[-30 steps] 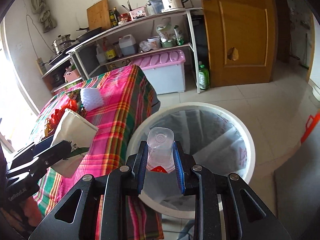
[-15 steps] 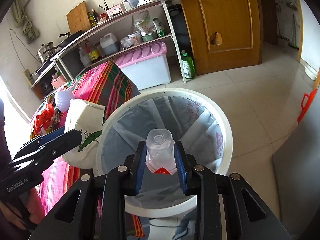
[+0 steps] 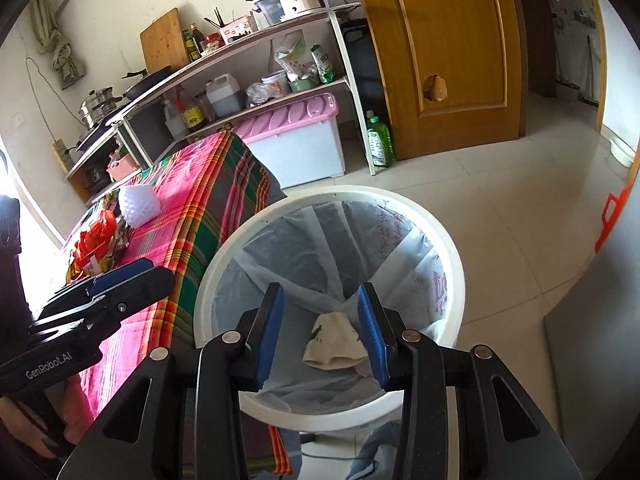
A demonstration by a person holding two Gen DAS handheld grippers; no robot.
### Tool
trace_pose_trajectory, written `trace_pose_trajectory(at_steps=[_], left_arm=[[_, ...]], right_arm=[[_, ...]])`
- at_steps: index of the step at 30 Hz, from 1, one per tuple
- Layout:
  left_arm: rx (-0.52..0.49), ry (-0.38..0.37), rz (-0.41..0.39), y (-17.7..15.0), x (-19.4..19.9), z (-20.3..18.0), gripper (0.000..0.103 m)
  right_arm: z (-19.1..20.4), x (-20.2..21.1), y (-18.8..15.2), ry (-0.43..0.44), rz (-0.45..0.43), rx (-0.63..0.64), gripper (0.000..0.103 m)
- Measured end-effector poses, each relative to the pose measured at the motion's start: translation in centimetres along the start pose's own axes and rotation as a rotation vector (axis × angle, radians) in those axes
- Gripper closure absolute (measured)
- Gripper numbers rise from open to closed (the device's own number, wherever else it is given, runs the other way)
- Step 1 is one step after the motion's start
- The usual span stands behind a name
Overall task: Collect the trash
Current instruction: 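Carry the clear cup over the bin and open the right gripper, then grasp the yellow snack bag corner with the left gripper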
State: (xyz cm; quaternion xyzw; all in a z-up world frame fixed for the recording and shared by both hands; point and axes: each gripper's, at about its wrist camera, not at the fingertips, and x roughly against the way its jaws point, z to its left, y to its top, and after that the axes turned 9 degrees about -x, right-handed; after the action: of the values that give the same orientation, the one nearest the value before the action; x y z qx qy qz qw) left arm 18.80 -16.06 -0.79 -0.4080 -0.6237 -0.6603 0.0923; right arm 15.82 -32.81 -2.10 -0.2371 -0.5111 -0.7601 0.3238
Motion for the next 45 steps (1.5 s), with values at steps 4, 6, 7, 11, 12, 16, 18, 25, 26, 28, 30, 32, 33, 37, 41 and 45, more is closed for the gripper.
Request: trace_pose_trajectory(at_steps=[4, 6, 7, 11, 12, 16, 18, 25, 26, 28, 30, 32, 33, 37, 41, 45], left_arm=[[-0.002, 0.013, -0.028, -0.3, 1.5, 0.4, 0.05], [-0.001, 0.022, -0.041, -0.5, 2.3, 0.6, 0.05], [0.001, 0.028, -0.048, -0.6, 2.7, 0.8, 0.05], [0.018, 0.053, -0.073, -1.3, 4.6, 1.9, 0.05], [0.02, 0.062, -0.078, -1.5, 5.0, 2.1, 0.05], [0.046, 0.096, -0.102, -2.2, 6.9, 3.4, 0.05], [0.059, 0.116, -0.114, -2.6, 7.9, 4.2, 0.05], [0.11, 0.194, -0.14, -4.8, 11.2, 7.6, 0.05], [0.117, 0.206, -0.143, -5.2, 11.7, 8.1, 0.05], [0.126, 0.233, -0.149, -5.8, 12.6, 9.0, 0.05], [0.139, 0.26, -0.153, -6.5, 13.5, 10.0, 0.05], [0.152, 0.288, -0.155, -7.1, 14.2, 10.8, 0.05], [0.161, 0.303, -0.156, -7.4, 14.5, 11.3, 0.05], [0.198, 0.344, -0.158, -8.5, 15.7, 13.4, 0.048], [0.227, 0.382, -0.162, -9.3, 16.7, 15.4, 0.043], [0.252, 0.418, -0.155, -10.0, 17.1, 17.3, 0.038]], right_arm=[[1.2, 0.9, 0.0, 0.018, -0.026, 0.023, 0.064], [1.8, 1.5, -0.2, 0.031, -0.038, 0.037, 0.064], [2.2, 1.7, -0.2, 0.035, -0.044, 0.045, 0.064], [3.9, 2.5, -0.5, 0.049, -0.055, 0.073, 0.064], [4.3, 2.6, -0.5, 0.051, -0.057, 0.08, 0.064], [6.5, 3.0, -0.9, 0.07, -0.055, 0.118, 0.064], [7.6, 3.1, -1.1, 0.082, -0.054, 0.137, 0.064], [11.4, 2.5, -2.2, 0.13, -0.019, 0.191, 0.064], [12.0, 2.4, -2.3, 0.139, -0.013, 0.202, 0.064], [13.0, 2.1, -2.7, 0.152, -0.007, 0.219, 0.064], [13.9, 1.8, -3.1, 0.171, 0.007, 0.233, 0.064], [14.8, 1.4, -3.3, 0.18, 0.02, 0.251, 0.064], [15.3, 1.3, -3.4, 0.187, 0.026, 0.259, 0.064], [17.0, 0.8, -3.6, 0.214, 0.042, 0.285, 0.064], [18.6, 0.2, -3.7, 0.229, 0.053, 0.307, 0.064], [19.7, -0.7, -3.7, 0.233, 0.064, 0.319, 0.064]])
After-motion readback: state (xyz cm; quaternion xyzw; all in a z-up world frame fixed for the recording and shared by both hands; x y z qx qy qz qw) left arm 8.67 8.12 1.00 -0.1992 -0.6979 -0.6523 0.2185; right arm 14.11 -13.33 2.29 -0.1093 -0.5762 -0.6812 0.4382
